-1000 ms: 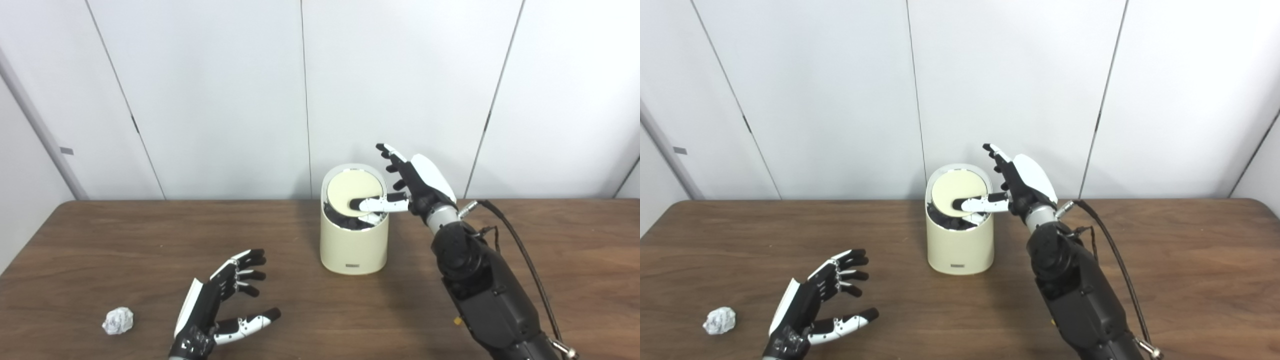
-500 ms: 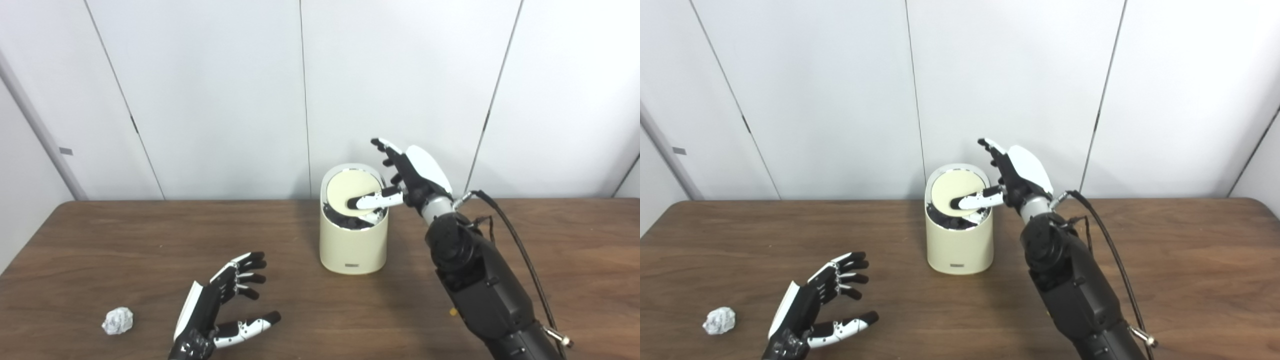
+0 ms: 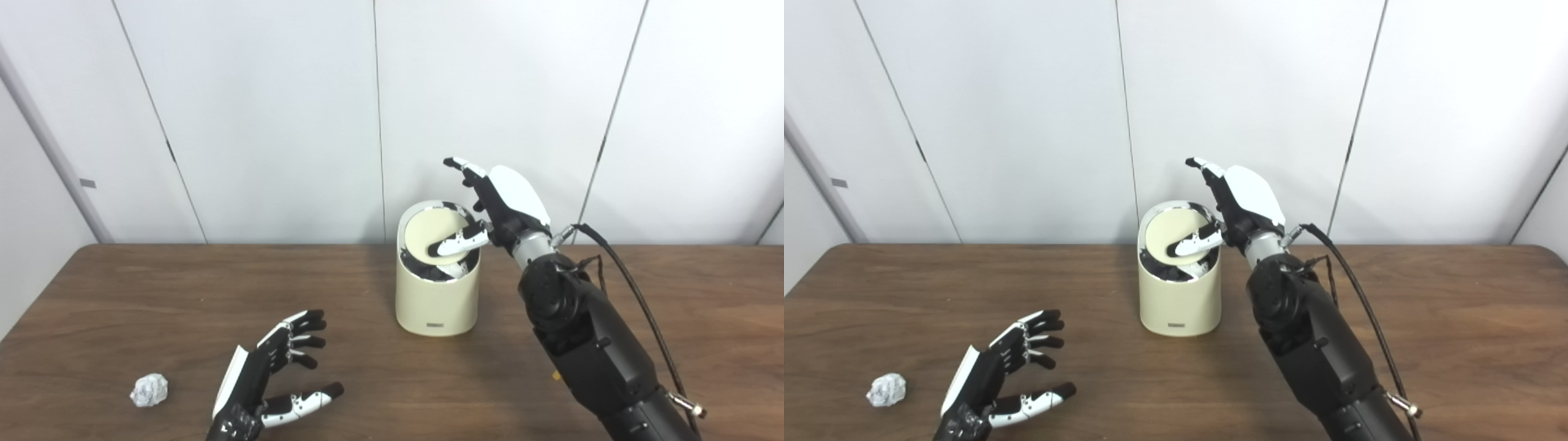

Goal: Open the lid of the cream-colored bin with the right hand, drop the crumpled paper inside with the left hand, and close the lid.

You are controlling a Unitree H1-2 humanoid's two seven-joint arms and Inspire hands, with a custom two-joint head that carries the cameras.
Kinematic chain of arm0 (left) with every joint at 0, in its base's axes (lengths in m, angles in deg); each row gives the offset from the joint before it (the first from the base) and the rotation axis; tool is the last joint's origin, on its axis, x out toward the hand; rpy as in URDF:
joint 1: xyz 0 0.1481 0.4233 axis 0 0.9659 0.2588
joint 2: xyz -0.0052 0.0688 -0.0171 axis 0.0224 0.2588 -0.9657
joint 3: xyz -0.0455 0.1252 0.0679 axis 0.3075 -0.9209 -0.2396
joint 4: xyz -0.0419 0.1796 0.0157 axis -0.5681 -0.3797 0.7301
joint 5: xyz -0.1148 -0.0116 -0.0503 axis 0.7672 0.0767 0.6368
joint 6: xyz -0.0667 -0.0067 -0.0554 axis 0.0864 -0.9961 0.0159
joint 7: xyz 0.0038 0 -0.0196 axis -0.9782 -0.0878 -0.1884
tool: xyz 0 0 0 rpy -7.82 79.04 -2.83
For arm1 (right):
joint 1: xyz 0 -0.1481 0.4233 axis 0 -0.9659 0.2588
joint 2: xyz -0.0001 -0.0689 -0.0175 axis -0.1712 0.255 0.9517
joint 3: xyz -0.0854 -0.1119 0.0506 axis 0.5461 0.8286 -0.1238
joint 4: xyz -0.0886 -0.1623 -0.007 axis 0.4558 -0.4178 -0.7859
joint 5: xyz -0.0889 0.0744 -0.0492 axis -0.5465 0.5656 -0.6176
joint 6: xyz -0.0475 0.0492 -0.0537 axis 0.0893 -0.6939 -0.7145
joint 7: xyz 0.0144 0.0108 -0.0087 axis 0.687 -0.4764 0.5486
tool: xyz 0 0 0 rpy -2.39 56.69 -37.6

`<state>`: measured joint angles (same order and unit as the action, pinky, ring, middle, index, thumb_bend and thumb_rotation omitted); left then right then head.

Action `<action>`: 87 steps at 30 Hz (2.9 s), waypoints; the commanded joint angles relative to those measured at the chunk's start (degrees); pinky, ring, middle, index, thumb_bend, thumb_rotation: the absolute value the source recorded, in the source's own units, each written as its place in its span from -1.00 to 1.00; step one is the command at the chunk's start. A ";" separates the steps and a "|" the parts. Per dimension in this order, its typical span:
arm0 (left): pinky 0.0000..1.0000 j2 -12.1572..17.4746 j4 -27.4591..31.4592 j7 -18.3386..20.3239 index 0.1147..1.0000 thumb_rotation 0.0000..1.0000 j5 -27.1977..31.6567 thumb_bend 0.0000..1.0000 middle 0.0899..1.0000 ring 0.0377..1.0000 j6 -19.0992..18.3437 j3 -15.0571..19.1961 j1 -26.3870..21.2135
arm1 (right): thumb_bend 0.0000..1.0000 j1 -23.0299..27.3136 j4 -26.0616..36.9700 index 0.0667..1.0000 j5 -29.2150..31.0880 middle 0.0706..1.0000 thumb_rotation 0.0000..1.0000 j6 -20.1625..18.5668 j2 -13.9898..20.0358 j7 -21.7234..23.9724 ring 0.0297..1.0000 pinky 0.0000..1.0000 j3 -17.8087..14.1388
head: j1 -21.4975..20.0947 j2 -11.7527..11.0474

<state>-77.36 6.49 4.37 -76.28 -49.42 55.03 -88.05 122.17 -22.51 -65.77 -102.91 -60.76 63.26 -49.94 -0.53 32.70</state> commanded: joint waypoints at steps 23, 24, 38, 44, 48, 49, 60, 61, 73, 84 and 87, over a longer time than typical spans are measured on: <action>0.16 0.13 2.46 -0.42 0.59 -1.00 -0.26 0.40 0.55 0.40 0.38 0.08 -1.06 | 0.27 -7.03 8.85 0.77 12.18 0.79 0.16 5.70 0.04 -2.72 0.63 0.32 -12.84 | 0.10 -0.24; 0.16 0.13 2.41 -0.41 0.59 -1.00 -0.19 0.40 0.55 0.39 0.49 0.08 -1.08 | 0.29 -7.55 9.22 0.76 12.41 0.80 0.15 5.71 0.14 -2.78 0.64 0.31 -13.16 | 0.10 -0.24; 0.17 0.54 2.26 -0.31 0.60 -1.00 0.03 0.39 0.56 0.43 0.51 0.35 -1.79 | 0.59 -25.71 16.36 0.83 20.17 0.80 0.13 16.29 4.14 -0.25 0.59 0.29 -14.85 | 0.21 -0.03; 0.16 0.35 2.00 -0.41 0.60 -1.00 0.13 0.40 0.55 0.42 0.81 0.35 -2.20 | 0.58 -30.96 17.89 0.84 21.83 0.87 -0.14 19.76 3.80 0.09 0.63 0.39 -14.87 | 1.21 -0.20; 0.16 0.21 1.75 -0.49 0.60 -1.00 -0.02 0.40 0.56 0.43 1.04 0.23 -2.35 | 0.61 -32.48 18.06 0.85 21.64 0.90 -0.24 20.30 3.87 0.38 0.65 0.38 -14.82 | 2.03 -0.25; 0.16 0.14 1.74 -0.50 0.60 -1.00 0.01 0.40 0.56 0.43 1.04 0.21 -2.32 | 0.62 -32.73 18.10 0.85 21.55 0.89 -0.25 20.48 3.89 0.38 0.65 0.38 -14.83 | 2.52 -0.38; 0.11 -3.78 1.31 -2.76 0.59 -0.94 -4.29 0.46 0.54 0.38 0.95 -2.05 -2.36 | 0.52 -34.56 17.29 0.90 23.54 0.93 -0.62 22.32 6.60 2.09 0.71 0.44 -16.53 | 21.74 -4.01; 0.12 -4.27 1.22 -3.08 0.59 -0.93 -4.66 0.47 0.54 0.38 0.81 -2.26 -2.38 | 0.52 -34.62 17.70 0.90 23.71 0.93 -0.63 21.54 6.79 2.46 0.72 0.44 -16.72 | 23.81 -4.69; 0.02 -2.81 10.46 -5.56 0.50 -0.98 -19.42 0.44 0.47 0.30 -5.99 -0.83 -1.70 | 0.66 -33.62 17.47 0.83 22.08 0.85 -0.08 20.95 7.72 2.60 0.62 0.17 -17.34 | 31.62 -7.46; 0.02 10.50 31.02 8.24 0.36 -1.00 -33.17 0.50 0.31 0.21 -24.73 5.56 -0.23 | 0.74 -32.80 16.03 0.83 22.59 0.84 0.04 22.13 8.35 3.45 0.60 0.09 -17.14 | 33.91 -7.83; -0.06 14.25 33.34 10.95 0.31 -1.00 -37.29 0.54 0.27 0.15 -25.91 7.50 0.44 | 0.75 -32.38 16.20 0.82 22.57 0.83 0.04 21.76 8.21 3.77 0.58 0.11 -16.91 | 34.19 -7.96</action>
<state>-65.23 37.43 15.10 -111.29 -74.82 61.29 -87.01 87.48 -7.40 -43.76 -83.49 -53.52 67.00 -66.66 33.57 24.70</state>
